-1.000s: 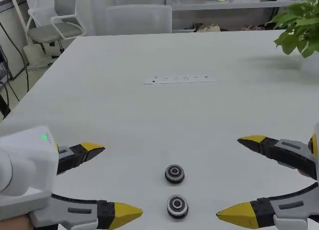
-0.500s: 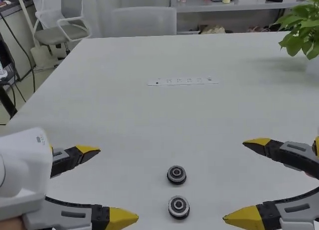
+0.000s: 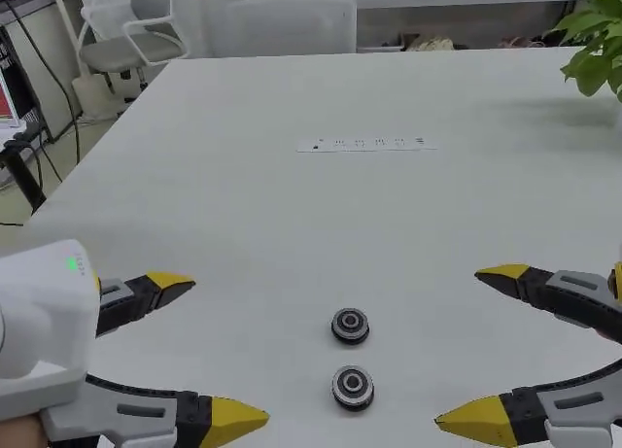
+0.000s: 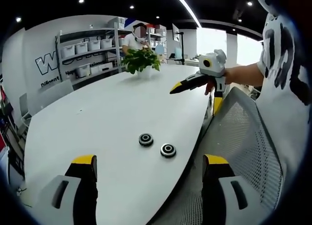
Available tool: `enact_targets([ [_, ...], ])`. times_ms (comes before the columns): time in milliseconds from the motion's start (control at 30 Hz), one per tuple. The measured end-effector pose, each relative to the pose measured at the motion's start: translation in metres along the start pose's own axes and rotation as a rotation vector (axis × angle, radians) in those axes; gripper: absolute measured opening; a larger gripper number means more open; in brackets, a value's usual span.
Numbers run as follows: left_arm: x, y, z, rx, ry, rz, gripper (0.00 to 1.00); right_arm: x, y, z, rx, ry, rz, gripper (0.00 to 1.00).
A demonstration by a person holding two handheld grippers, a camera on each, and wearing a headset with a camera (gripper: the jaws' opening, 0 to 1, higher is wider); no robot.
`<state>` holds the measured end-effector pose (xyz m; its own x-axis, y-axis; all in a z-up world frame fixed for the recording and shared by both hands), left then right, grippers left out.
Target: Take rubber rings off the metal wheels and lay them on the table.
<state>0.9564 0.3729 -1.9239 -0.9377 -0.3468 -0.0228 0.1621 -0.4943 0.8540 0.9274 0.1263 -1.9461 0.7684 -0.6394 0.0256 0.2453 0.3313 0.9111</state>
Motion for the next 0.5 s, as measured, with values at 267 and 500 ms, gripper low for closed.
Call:
enact_targets([
  [267, -0.007, 0.008, 0.002, 0.02, 0.01, -0.019, 0.87, 0.001, 0.004, 0.001, 0.006, -0.01, 0.007, 0.99],
  [500, -0.01, 0.012, 0.0, 0.022, 0.005, -0.035, 0.87, 0.004, 0.003, 0.004, 0.009, -0.031, -0.003, 0.99],
])
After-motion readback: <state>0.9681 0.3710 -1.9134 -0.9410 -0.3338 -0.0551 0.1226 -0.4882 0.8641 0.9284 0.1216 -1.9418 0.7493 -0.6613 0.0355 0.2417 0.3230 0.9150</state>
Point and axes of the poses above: the centre of the closed fingertips' face, and the gripper's own axes: z roughly backward along the fingers, x roughly to its right, y roughly out of its top, the point moved 5 cm from there along z, roughly backward along the fingers, and after that the axes turned 6 degrees about -y, right-handed, at the moved point
